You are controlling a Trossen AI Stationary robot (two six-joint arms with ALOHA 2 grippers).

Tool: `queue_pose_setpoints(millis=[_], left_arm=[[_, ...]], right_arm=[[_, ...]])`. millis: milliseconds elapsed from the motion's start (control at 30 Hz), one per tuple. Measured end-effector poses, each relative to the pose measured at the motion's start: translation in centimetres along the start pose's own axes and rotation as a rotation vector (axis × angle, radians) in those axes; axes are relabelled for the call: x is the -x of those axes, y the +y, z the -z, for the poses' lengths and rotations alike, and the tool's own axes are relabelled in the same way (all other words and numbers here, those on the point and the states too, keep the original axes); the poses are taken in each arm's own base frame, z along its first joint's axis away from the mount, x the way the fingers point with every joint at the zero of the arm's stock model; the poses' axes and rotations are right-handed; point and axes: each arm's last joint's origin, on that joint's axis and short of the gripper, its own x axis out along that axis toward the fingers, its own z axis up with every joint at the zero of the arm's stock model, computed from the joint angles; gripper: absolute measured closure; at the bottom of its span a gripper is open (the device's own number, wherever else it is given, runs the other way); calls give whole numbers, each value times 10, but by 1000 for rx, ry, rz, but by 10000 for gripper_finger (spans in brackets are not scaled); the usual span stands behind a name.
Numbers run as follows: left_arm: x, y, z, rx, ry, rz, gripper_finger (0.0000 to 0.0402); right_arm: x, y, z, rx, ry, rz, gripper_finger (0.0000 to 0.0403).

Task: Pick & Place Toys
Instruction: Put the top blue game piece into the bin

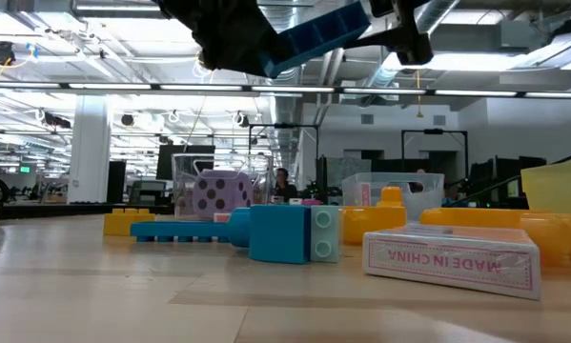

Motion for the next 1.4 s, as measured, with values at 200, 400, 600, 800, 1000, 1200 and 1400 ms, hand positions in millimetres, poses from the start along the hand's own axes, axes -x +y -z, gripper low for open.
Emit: queue_pose_setpoints(millis=[200, 400, 600, 800, 1000, 1200, 1400], left_arm=[[0, 1, 1, 7, 3, -26, 133], [0, 1, 1, 12, 4, -34, 133], [0, 1, 1, 30, 3, -27, 134], [0, -1, 1, 27, 1, -15, 134], [3, -6, 2, 21, -5, -14, 133], [4, -7, 2, 15, 1, -7, 134], [6, -12, 4, -30, 8, 21, 136]], right_arm=[[0, -2, -4, -8, 28, -6, 97], [0, -6, -2, -13, 55, 28, 116], [0, -6, -2, -20, 55, 31, 178], [0, -7, -4, -27, 50, 31, 250], [0, -6, -4, -28, 48, 26, 276], [0, -2, -5, -4, 28, -18, 195], [0, -2, -7, -7, 14, -16, 116]])
